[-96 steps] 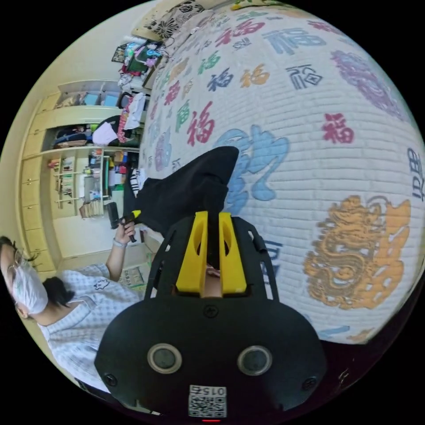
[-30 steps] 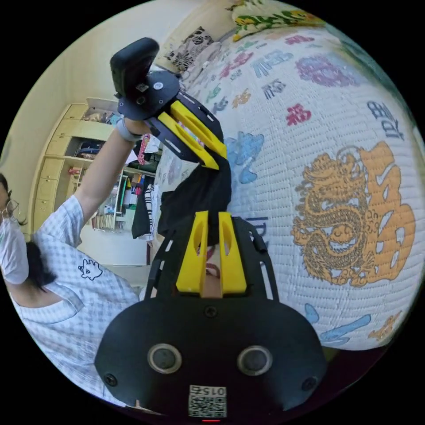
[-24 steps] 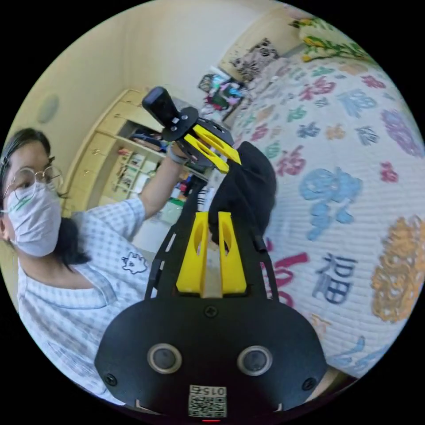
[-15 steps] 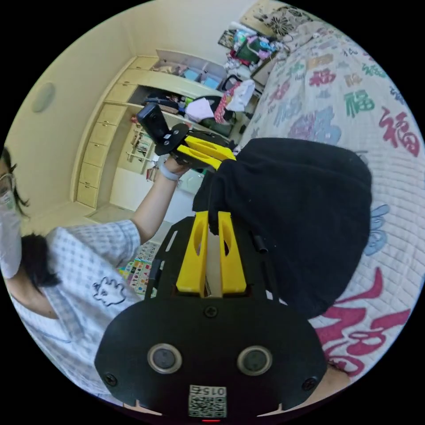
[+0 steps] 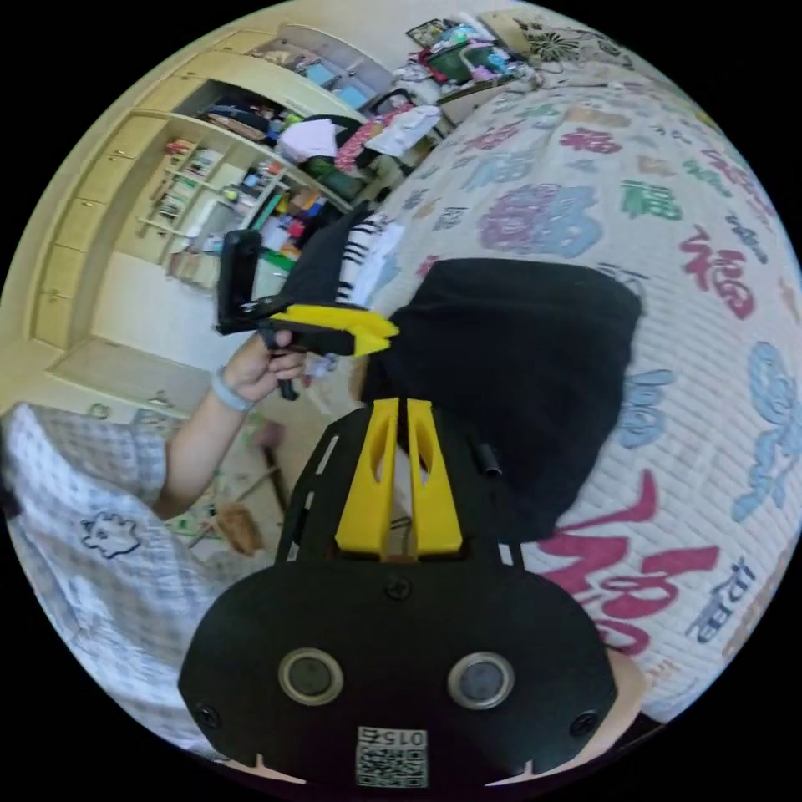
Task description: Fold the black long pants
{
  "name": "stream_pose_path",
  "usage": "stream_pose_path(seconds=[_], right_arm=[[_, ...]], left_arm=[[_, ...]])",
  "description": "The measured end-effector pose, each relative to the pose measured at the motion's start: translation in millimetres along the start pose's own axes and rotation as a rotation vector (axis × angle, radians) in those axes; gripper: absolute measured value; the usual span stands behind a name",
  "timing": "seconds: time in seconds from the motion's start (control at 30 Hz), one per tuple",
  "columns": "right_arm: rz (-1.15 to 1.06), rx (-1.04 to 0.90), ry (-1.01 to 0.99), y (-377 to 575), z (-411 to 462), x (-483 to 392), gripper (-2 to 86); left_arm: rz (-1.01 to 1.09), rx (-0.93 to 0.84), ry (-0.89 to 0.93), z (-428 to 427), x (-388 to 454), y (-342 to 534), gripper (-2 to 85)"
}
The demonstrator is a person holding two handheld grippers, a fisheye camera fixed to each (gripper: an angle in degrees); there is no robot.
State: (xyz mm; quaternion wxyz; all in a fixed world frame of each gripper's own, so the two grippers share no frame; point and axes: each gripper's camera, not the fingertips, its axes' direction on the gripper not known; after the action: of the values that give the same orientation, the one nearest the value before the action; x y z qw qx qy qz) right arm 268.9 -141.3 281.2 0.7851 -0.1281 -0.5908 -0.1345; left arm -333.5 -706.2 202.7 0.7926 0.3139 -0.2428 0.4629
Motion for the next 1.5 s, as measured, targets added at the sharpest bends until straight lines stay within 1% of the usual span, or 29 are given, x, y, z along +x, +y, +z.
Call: stream_pose_path(seconds=[0.03, 0.07, 0.1, 0.13, 0.23, 0.33, 0.4, 0.5, 0.57, 0.63, 0.7, 0.8, 0.93, 1.1, 1.17, 1.23, 1.3, 1.33, 1.4, 1.5], right_arm=[[0.014, -0.034, 0.034, -1, 9, 7, 0.6], [0.03, -0.133, 0.052, -4, 31, 21, 0.2], [0.036, -0.186, 0.009, -4, 46, 31, 0.0], [0.042, -0.189, -0.01, -4, 49, 34, 0.0], [0.029, -0.113, -0.053, -2, 34, 36, 0.2], [0.049, 0.065, -0.198, 6, -8, 58, 1.7], [0.122, 0.173, -0.261, 14, -33, 97, 6.8], [0.269, 0.158, -0.31, 15, -40, 149, 14.5], [0.297, 0.106, -0.318, 10, -32, 168, 14.9], [0.314, 0.034, -0.358, 2, -17, 182, 14.8], [0.326, 0.014, -0.488, -6, -2, 194, 13.0], [0.346, -0.016, -0.658, -11, 15, 202, 10.7], [0.353, -0.003, -0.687, -8, 10, 204, 9.0], [0.303, 0.016, -0.64, -7, -13, 176, 7.3], [0.255, 0.022, -0.649, -10, -24, 156, 7.3], [0.203, 0.035, -0.672, -20, -36, 131, 7.3], [0.095, 0.051, -0.711, -50, -49, 84, 7.4], [0.064, 0.05, -0.716, -60, -52, 70, 7.4], [-0.042, 0.029, -0.73, -103, -52, 6, 7.4], [-0.115, 0.016, -0.746, -153, -40, -66, 6.2]], left_arm=[[-0.016, -0.026, -0.037, 0, -3, 0, 5.0], [-0.033, -0.061, -0.078, 0, -10, 1, 3.9], [-0.047, -0.091, -0.093, -3, -17, 4, 3.1], [-0.058, -0.101, -0.089, -6, -21, 5, 3.0], [-0.107, -0.041, -0.013, -46, -31, 13, 3.4], [-0.194, 0.058, 0.091, -94, -47, 31, 7.5], [-0.305, 0.132, 0.182, -125, -70, 53, 10.9], [-0.383, 0.168, 0.266, -150, -91, 71, 12.9], [-0.39, 0.164, 0.301, -156, -98, 73, 13.9], [-0.389, 0.182, 0.389, -158, -104, 69, 14.7], [-0.368, 0.196, 0.508, -157, -107, 58, 14.7], [-0.319, 0.158, 0.493, -158, -99, 43, 13.6], [-0.314, 0.15, 0.508, -168, -94, 35, 13.0], [-0.33, 0.146, 0.585, -188, -93, 40, 9.6], [-0.298, 0.17, 0.579, -207, -87, 43, 9.0], [-0.267, 0.23, 0.574, -234, -80, 49, 8.7], [-0.236, 0.349, 0.567, -281, -74, 64, 8.4], [-0.233, 0.377, 0.562, -294, -73, 68, 8.4], [-0.224, 0.474, 0.521, -349, -76, 89, 8.3], [-0.252, 0.577, 0.439, -416, -90, 123, 8.4]])
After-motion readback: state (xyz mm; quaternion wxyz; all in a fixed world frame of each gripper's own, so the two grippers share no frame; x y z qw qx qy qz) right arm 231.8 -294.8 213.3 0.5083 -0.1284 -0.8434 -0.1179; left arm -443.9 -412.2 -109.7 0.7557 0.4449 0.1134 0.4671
